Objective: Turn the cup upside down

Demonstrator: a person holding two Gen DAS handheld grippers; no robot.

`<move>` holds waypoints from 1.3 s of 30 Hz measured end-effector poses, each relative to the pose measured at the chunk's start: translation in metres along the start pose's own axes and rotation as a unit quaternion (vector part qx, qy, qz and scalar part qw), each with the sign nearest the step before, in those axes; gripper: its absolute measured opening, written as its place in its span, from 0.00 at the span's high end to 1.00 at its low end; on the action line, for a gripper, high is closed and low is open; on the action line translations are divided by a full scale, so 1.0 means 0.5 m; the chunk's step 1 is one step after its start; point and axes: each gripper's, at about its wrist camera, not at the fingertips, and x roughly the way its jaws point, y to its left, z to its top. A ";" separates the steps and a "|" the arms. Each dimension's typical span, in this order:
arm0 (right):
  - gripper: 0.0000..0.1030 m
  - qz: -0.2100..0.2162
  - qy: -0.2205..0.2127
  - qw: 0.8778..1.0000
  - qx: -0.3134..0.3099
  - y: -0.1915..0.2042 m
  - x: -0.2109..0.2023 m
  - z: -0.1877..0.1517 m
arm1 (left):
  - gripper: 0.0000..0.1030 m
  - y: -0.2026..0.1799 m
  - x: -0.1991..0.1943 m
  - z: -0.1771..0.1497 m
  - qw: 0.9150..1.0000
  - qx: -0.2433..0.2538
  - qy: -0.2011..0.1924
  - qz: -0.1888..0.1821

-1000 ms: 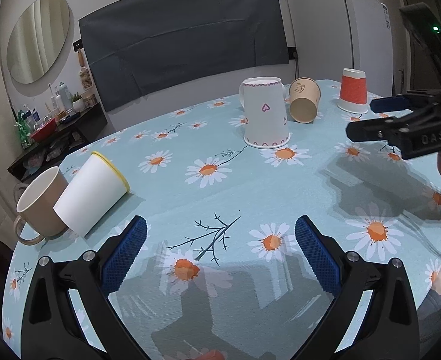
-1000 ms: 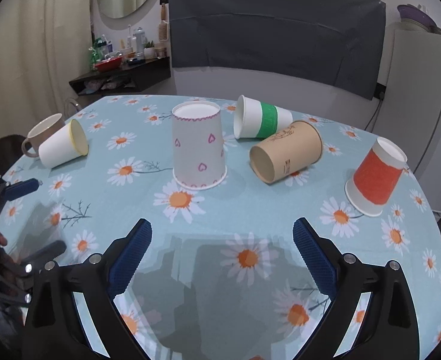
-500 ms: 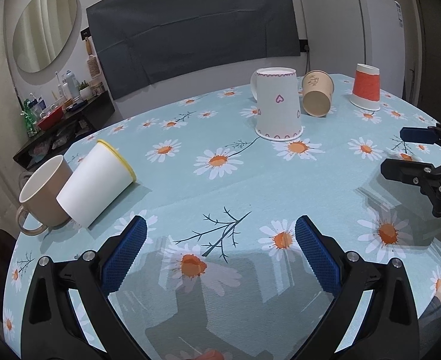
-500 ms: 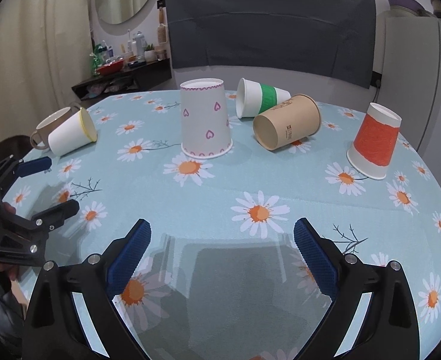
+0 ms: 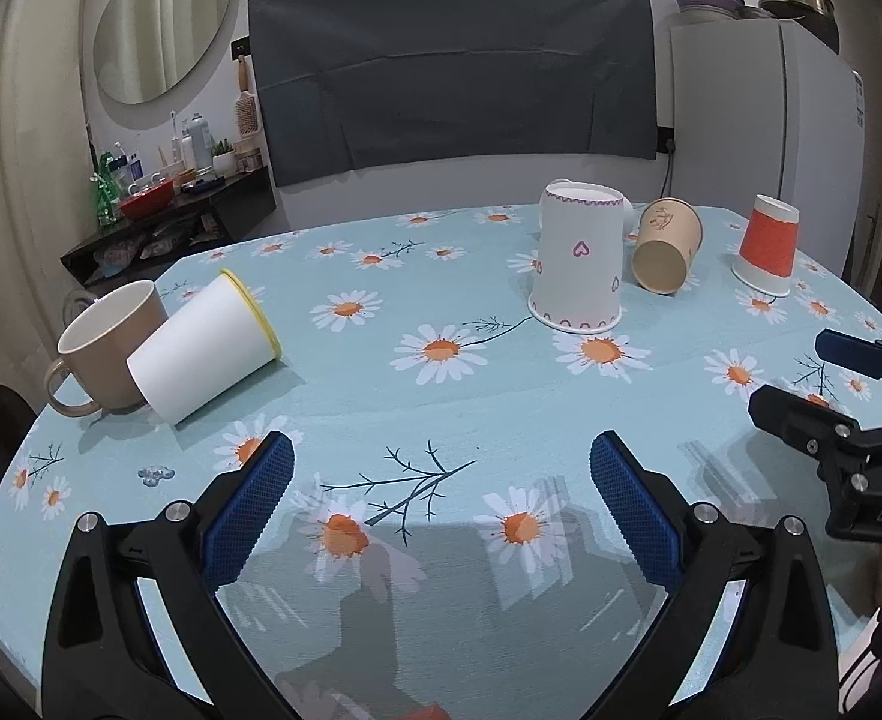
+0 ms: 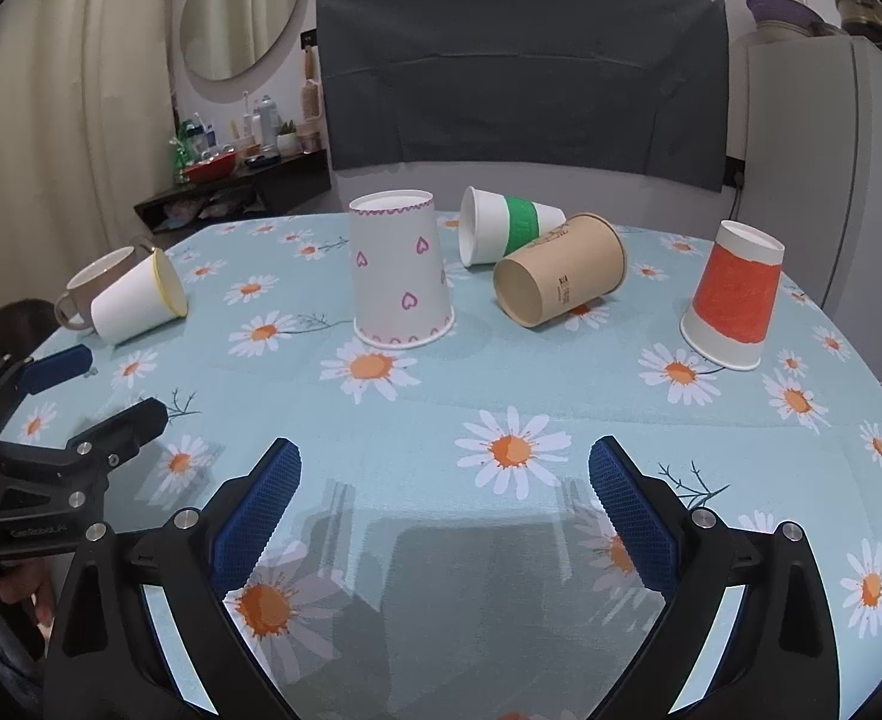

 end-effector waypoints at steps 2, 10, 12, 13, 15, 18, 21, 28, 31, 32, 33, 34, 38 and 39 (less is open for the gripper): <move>0.09 -0.001 -0.004 1.000 -0.007 0.005 -0.002 -0.001 | 0.06 0.001 0.001 0.001 1.000 -0.015 -0.004 0.008; 0.09 -0.015 -0.019 0.999 -0.024 0.023 -0.010 -0.004 | 0.06 0.011 0.011 0.001 0.999 -0.028 0.010 -0.014; 0.09 -0.014 -0.018 0.999 -0.024 0.024 -0.010 -0.005 | 0.06 0.014 0.014 0.001 0.999 -0.033 0.015 -0.019; 0.09 -0.013 -0.017 0.999 -0.024 0.024 -0.009 -0.006 | 0.06 0.015 0.015 0.001 0.999 -0.034 0.018 -0.021; 0.09 -0.016 -0.018 0.999 -0.025 0.025 -0.011 -0.007 | 0.06 0.015 0.019 0.001 0.999 -0.034 0.023 -0.027; 0.09 -0.016 -0.018 0.999 -0.026 0.026 -0.011 -0.007 | 0.06 0.013 0.023 0.001 0.999 -0.030 0.030 -0.030; 0.09 -0.012 -0.016 1.000 -0.021 0.022 -0.011 -0.006 | 0.06 0.007 0.021 0.001 0.999 -0.022 0.027 -0.029; 0.09 -0.013 -0.016 1.000 -0.022 0.023 -0.010 -0.008 | 0.06 -0.006 0.016 0.000 1.000 0.001 0.020 -0.019; 0.09 -0.015 -0.016 0.999 -0.024 0.025 -0.010 -0.008 | 0.06 -0.008 0.016 -0.001 1.000 0.003 0.020 -0.018; 0.09 -0.015 -0.015 0.999 -0.024 0.025 -0.010 -0.008 | 0.06 -0.007 0.016 -0.001 1.000 0.002 0.020 -0.020; 0.09 -0.014 -0.015 1.000 -0.022 0.024 -0.010 -0.008 | 0.06 -0.006 0.015 -0.001 1.000 0.000 0.019 -0.019; 0.09 -0.013 -0.014 1.000 -0.021 0.024 -0.010 -0.008 | 0.06 -0.005 0.015 -0.001 1.000 -0.002 0.018 -0.018; 0.09 -0.013 -0.013 1.000 -0.021 0.023 -0.009 -0.007 | 0.06 -0.005 0.015 0.000 1.000 -0.002 0.019 -0.017; 0.09 -0.013 -0.013 1.000 -0.021 0.023 -0.008 -0.008 | 0.06 -0.005 0.015 0.000 1.000 -0.002 0.019 -0.017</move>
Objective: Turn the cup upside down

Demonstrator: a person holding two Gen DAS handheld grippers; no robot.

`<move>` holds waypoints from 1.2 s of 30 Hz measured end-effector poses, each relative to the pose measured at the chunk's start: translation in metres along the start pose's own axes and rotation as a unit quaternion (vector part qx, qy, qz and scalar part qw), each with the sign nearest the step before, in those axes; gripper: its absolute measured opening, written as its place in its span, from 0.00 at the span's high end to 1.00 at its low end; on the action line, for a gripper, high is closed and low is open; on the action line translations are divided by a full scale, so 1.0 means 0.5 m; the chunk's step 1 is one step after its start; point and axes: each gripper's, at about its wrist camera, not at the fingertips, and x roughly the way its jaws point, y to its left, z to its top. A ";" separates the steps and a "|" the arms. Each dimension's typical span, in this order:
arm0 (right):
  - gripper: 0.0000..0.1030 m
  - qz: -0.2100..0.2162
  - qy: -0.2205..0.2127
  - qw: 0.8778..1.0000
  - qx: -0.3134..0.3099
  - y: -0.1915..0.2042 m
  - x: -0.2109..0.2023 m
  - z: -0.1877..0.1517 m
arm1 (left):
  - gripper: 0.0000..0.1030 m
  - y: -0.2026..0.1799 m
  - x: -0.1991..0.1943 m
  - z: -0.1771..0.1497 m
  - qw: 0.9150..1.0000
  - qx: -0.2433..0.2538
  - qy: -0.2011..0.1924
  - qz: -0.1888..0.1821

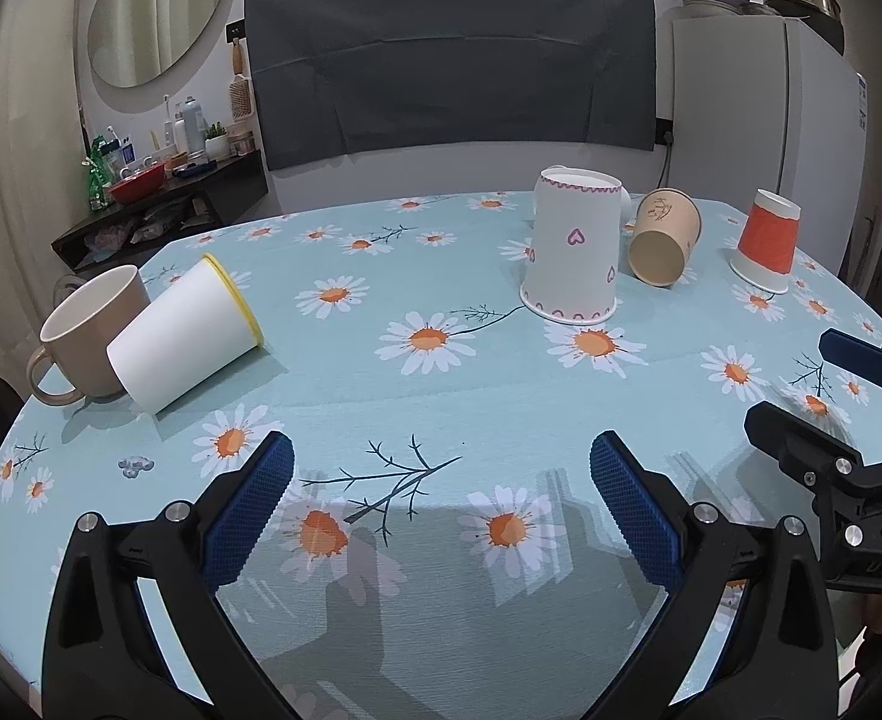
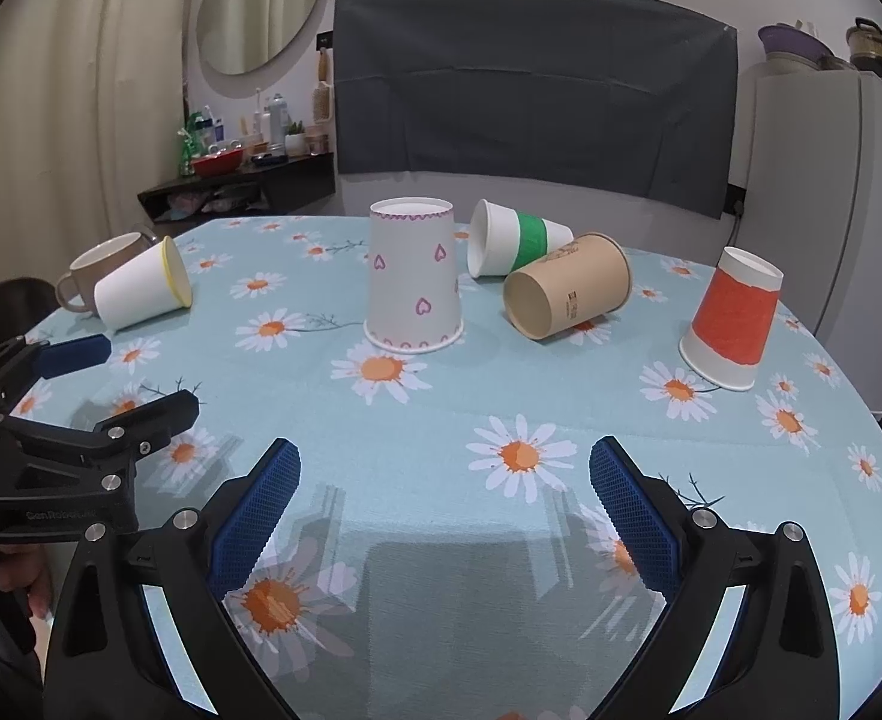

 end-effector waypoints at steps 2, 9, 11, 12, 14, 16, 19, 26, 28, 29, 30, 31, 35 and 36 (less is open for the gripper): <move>0.09 -0.001 -0.001 1.000 -0.001 0.001 0.000 0.000 | 0.06 0.000 0.000 0.000 1.000 0.001 -0.001 -0.002; 0.09 0.002 0.001 1.000 -0.001 0.002 0.001 -0.001 | 0.06 0.000 0.000 -0.001 1.000 0.001 0.001 0.002; 0.09 0.000 0.001 1.000 -0.001 0.002 0.001 -0.001 | 0.06 0.000 0.000 -0.001 1.000 0.002 0.001 0.001; 0.09 0.000 0.001 1.000 -0.001 0.002 0.001 0.000 | 0.06 0.000 0.000 -0.002 1.000 0.002 0.001 0.003; 0.09 -0.002 0.000 1.000 -0.004 0.003 0.001 0.000 | 0.06 -0.001 0.000 -0.002 1.000 0.003 0.001 0.003; 0.09 -0.004 -0.001 1.000 -0.005 0.004 0.000 -0.001 | 0.06 -0.001 -0.001 -0.001 1.000 0.004 0.000 0.003; 0.09 -0.004 -0.001 1.000 -0.004 0.004 -0.001 -0.002 | 0.06 -0.002 -0.002 -0.002 1.000 0.004 -0.002 0.008; 0.09 -0.003 0.000 1.000 -0.002 0.001 -0.001 -0.002 | 0.06 -0.006 -0.003 -0.003 1.000 0.012 -0.004 0.009; 0.09 -0.004 0.000 1.000 -0.002 0.001 -0.001 -0.002 | 0.06 -0.006 -0.003 -0.004 1.000 0.011 -0.005 0.007; 0.09 -0.003 0.000 1.000 -0.001 0.001 -0.001 -0.002 | 0.06 -0.005 -0.003 -0.003 1.000 0.010 -0.004 0.008; 0.09 -0.003 0.000 1.000 -0.001 0.001 0.000 -0.002 | 0.06 -0.004 -0.002 -0.003 1.000 0.009 -0.003 0.009; 0.09 -0.003 0.000 1.000 -0.001 0.001 0.000 -0.002 | 0.06 -0.004 -0.002 -0.003 1.000 0.008 -0.003 0.008; 0.09 -0.001 0.001 1.000 0.002 0.000 0.000 -0.002 | 0.06 -0.004 -0.002 -0.003 1.000 0.008 -0.002 0.007; 0.09 -0.001 0.001 1.000 0.002 0.000 0.000 -0.002 | 0.06 -0.004 -0.002 -0.003 1.000 0.009 -0.002 0.007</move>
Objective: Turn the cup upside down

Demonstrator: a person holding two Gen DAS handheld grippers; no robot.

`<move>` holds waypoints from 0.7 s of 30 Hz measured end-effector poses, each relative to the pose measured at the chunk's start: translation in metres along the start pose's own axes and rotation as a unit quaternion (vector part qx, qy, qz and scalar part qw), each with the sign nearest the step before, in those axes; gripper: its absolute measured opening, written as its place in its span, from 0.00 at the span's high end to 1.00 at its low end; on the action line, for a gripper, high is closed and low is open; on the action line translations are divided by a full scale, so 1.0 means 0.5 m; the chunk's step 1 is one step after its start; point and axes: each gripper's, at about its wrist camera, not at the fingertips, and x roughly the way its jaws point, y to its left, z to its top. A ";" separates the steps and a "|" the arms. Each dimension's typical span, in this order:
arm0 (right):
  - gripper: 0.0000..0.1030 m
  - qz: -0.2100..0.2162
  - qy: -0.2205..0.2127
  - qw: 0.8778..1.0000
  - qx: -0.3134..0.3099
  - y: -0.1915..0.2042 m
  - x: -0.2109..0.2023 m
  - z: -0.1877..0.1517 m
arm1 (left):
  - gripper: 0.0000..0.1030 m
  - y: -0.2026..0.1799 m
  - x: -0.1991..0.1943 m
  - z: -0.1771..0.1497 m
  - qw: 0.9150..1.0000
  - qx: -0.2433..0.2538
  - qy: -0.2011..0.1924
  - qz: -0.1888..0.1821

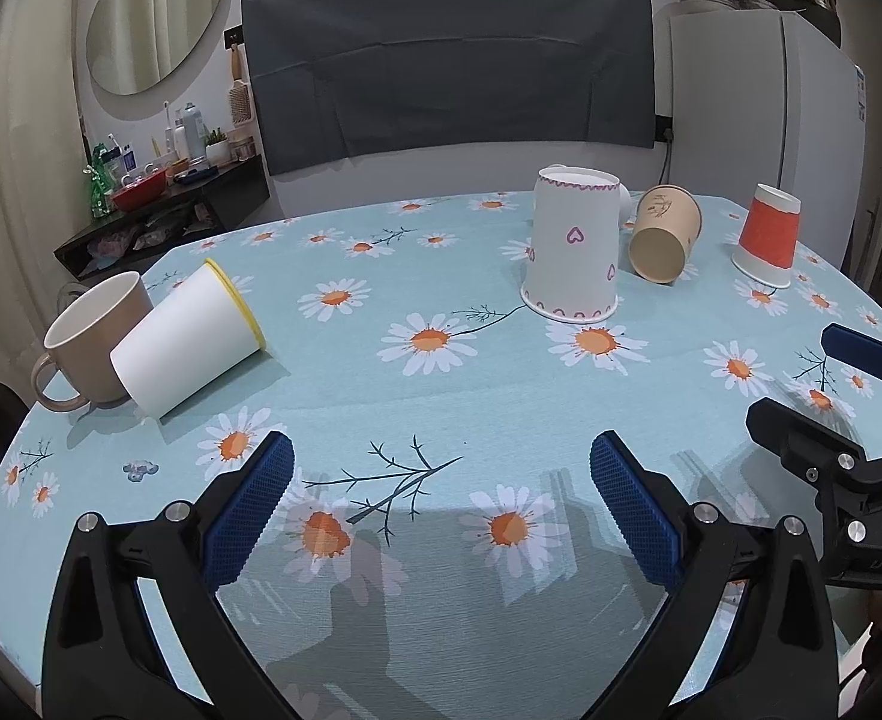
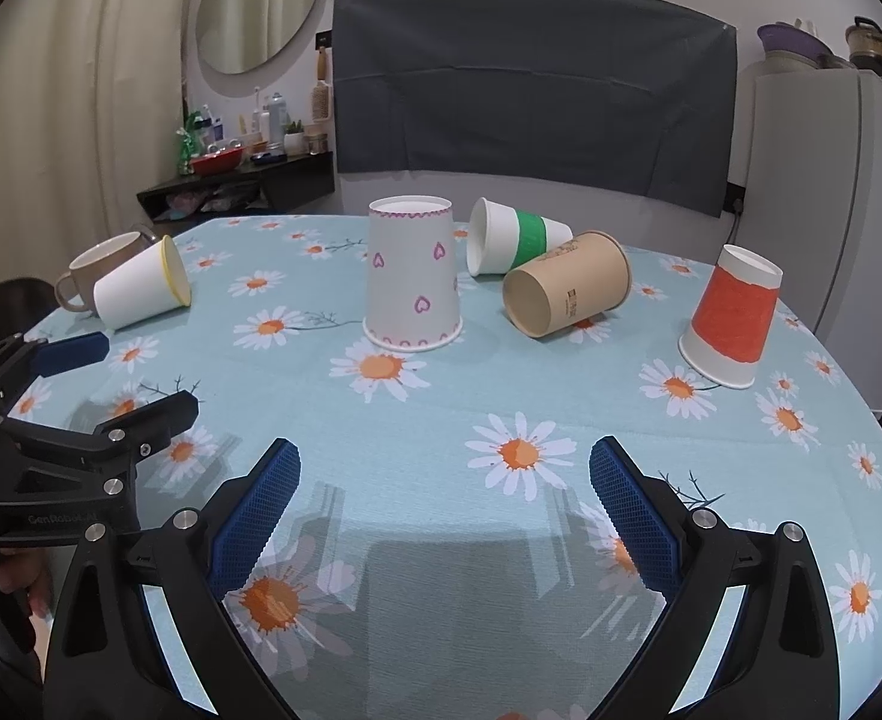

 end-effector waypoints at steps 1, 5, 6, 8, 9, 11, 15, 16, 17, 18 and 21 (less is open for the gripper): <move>0.09 0.000 0.000 1.000 0.000 0.000 0.000 0.000 | 0.06 0.000 0.000 0.000 1.000 0.000 0.000 0.000; 0.09 0.000 0.000 1.000 0.000 0.000 0.000 0.000 | 0.06 0.000 0.003 0.001 1.000 -0.001 0.004 -0.002; 0.09 0.000 0.000 1.000 0.000 0.000 0.000 0.000 | 0.06 0.001 0.004 0.001 1.000 -0.002 0.005 -0.002; 0.09 0.000 0.000 1.000 0.000 0.000 0.000 0.000 | 0.06 0.000 0.004 0.001 1.000 -0.003 0.006 -0.003; 0.09 0.000 0.000 1.000 0.001 0.000 0.000 0.000 | 0.06 0.001 0.004 0.002 1.000 -0.004 0.006 -0.004; 0.09 0.001 0.001 1.000 0.001 -0.001 0.000 0.000 | 0.06 0.001 0.005 0.002 1.000 -0.004 0.007 -0.005; 0.09 0.003 0.002 1.000 0.004 -0.002 0.001 0.000 | 0.06 0.000 0.006 0.002 1.000 -0.004 0.007 -0.005; 0.09 0.003 0.002 1.000 0.004 -0.002 0.001 0.000 | 0.06 0.000 0.005 0.002 1.000 -0.004 0.007 -0.005; 0.09 0.003 0.002 1.000 0.004 -0.002 0.001 0.000 | 0.06 0.000 0.005 0.002 1.000 -0.004 0.007 -0.006; 0.09 0.003 0.002 1.000 0.004 -0.002 0.001 0.000 | 0.06 0.000 0.006 0.002 1.000 -0.003 0.007 -0.006; 0.09 0.003 0.002 1.000 0.004 -0.002 0.001 0.000 | 0.06 0.000 0.007 0.001 1.000 -0.003 0.007 -0.006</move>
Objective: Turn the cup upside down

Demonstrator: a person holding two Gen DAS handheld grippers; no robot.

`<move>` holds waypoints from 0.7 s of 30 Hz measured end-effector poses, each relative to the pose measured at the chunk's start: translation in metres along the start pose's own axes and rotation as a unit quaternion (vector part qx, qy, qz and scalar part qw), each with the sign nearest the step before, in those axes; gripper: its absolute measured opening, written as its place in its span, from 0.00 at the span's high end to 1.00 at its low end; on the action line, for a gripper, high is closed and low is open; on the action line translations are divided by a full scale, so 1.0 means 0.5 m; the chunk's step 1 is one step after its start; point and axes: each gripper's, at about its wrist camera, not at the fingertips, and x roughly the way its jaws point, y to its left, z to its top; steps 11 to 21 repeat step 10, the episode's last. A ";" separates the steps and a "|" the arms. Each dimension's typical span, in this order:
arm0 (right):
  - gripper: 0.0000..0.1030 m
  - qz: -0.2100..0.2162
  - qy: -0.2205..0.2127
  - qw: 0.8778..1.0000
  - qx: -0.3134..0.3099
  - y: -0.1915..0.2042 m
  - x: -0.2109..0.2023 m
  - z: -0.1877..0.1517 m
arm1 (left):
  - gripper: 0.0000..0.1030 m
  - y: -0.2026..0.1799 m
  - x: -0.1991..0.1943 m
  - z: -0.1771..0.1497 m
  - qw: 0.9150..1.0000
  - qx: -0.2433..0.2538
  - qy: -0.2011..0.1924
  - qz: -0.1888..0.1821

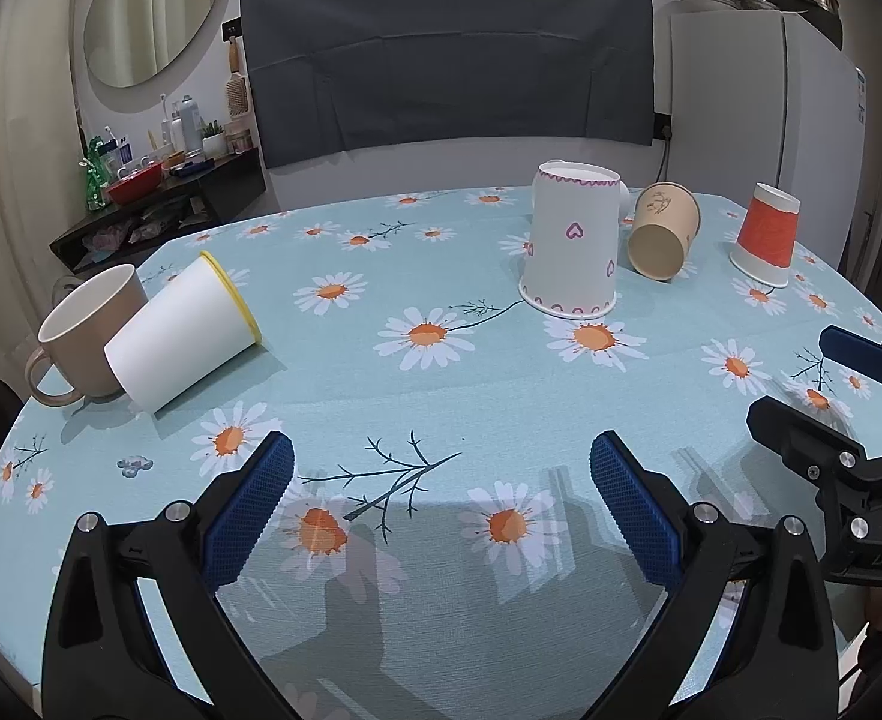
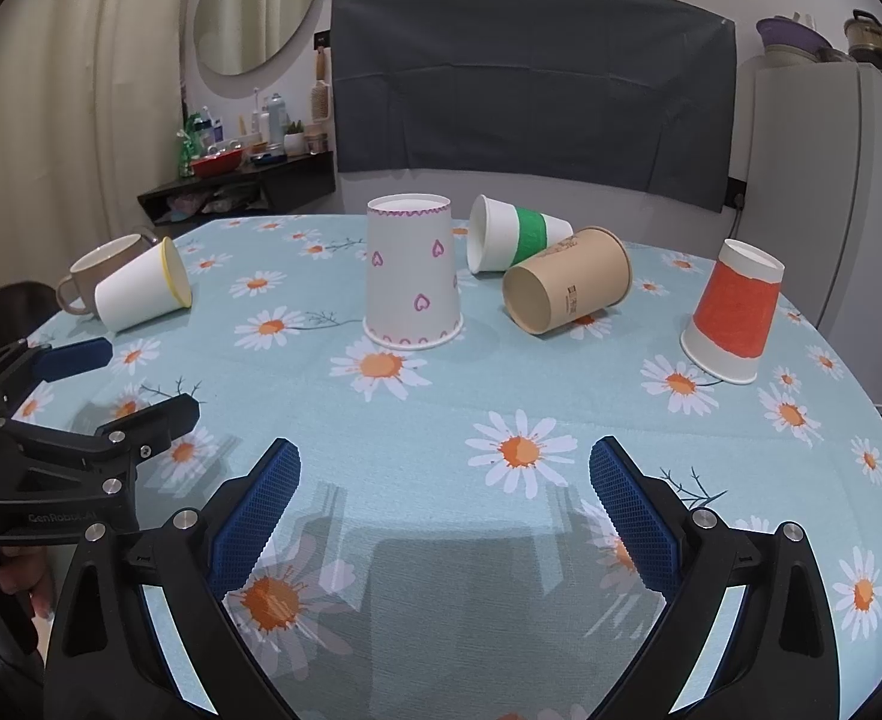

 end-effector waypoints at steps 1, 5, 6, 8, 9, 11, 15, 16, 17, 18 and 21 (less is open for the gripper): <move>0.09 0.000 0.000 1.000 0.000 0.000 0.000 0.000 | 0.06 0.000 0.000 0.000 1.000 0.000 0.000 -0.001; 0.09 0.001 0.000 1.000 0.003 -0.001 0.000 -0.001 | 0.06 0.002 0.003 0.000 1.000 -0.005 0.005 0.003; 0.09 0.001 0.000 1.000 0.003 -0.001 0.000 -0.001 | 0.06 0.003 0.004 0.000 1.000 -0.008 0.007 0.002; 0.09 0.002 0.000 1.000 0.004 -0.002 0.000 -0.001 | 0.06 0.007 0.007 0.000 1.000 -0.013 0.011 -0.004; 0.09 0.002 0.000 1.000 0.004 -0.002 0.000 -0.001 | 0.06 0.009 0.008 0.000 1.000 -0.017 0.013 -0.006; 0.09 0.002 0.001 1.000 0.004 -0.001 0.000 -0.001 | 0.06 0.012 0.010 0.000 1.000 -0.021 0.015 -0.008; 0.09 0.002 0.001 1.000 0.004 -0.001 0.000 -0.001 | 0.06 0.012 0.010 0.000 1.000 -0.021 0.015 -0.008; 0.09 0.002 0.001 1.000 0.004 -0.001 0.000 -0.001 | 0.06 0.012 0.010 0.000 1.000 -0.021 0.015 -0.008; 0.09 0.002 0.001 1.000 0.004 -0.001 0.000 -0.001 | 0.06 0.012 0.010 0.000 1.000 -0.021 0.015 -0.008; 0.09 0.002 0.001 1.000 0.004 -0.001 0.000 -0.001 | 0.06 0.012 0.010 0.000 1.000 -0.021 0.015 -0.008; 0.09 0.002 0.001 1.000 0.004 -0.001 0.000 -0.001 | 0.06 0.012 0.010 0.000 1.000 -0.021 0.015 -0.008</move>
